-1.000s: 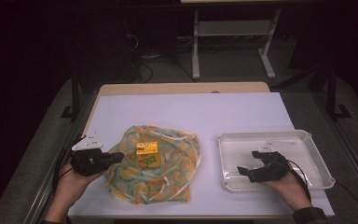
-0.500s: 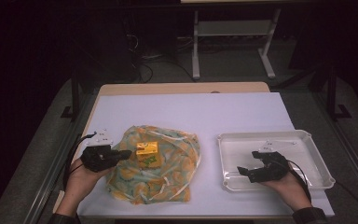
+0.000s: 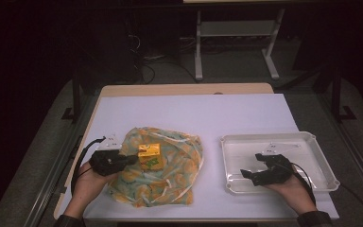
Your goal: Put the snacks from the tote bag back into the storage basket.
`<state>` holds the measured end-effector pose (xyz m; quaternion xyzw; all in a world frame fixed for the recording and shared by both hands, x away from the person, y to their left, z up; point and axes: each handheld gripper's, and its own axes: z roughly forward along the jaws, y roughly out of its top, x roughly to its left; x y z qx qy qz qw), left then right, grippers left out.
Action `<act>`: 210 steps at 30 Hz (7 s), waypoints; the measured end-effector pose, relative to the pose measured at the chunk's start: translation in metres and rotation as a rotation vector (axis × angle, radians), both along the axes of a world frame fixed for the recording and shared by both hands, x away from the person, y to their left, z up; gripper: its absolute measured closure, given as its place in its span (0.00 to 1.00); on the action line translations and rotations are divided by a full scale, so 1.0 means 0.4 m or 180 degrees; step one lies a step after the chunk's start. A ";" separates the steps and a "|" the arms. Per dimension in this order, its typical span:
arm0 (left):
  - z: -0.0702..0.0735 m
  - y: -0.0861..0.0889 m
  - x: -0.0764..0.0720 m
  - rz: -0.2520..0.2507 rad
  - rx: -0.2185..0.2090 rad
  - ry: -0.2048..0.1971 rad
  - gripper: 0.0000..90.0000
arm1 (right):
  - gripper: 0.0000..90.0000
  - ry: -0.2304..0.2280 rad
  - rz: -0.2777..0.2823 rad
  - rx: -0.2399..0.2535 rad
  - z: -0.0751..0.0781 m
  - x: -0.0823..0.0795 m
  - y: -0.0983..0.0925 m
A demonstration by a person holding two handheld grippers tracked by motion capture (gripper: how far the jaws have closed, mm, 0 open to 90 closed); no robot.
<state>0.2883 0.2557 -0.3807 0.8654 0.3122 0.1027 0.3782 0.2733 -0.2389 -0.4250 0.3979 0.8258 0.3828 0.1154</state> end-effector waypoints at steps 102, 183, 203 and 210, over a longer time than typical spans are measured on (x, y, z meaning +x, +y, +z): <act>0.078 -0.137 0.018 -0.0031 0.0321 0.0317 0.29 | 0.15 0.0050 -0.0018 -0.0009 -0.001 -0.002 0.002; 0.017 -0.270 0.102 -0.0116 0.0982 0.0568 0.59 | 0.15 0.0045 0.0004 -0.0010 -0.001 -0.002 0.001; 0.036 -0.245 0.099 -0.0216 0.0845 0.0540 0.60 | 0.15 0.0044 0.0011 -0.0003 0.000 -0.002 0.001; 0.059 -0.238 0.096 -0.0267 0.0786 0.0493 0.60 | 0.15 0.0041 0.0012 -0.0003 0.000 -0.002 0.001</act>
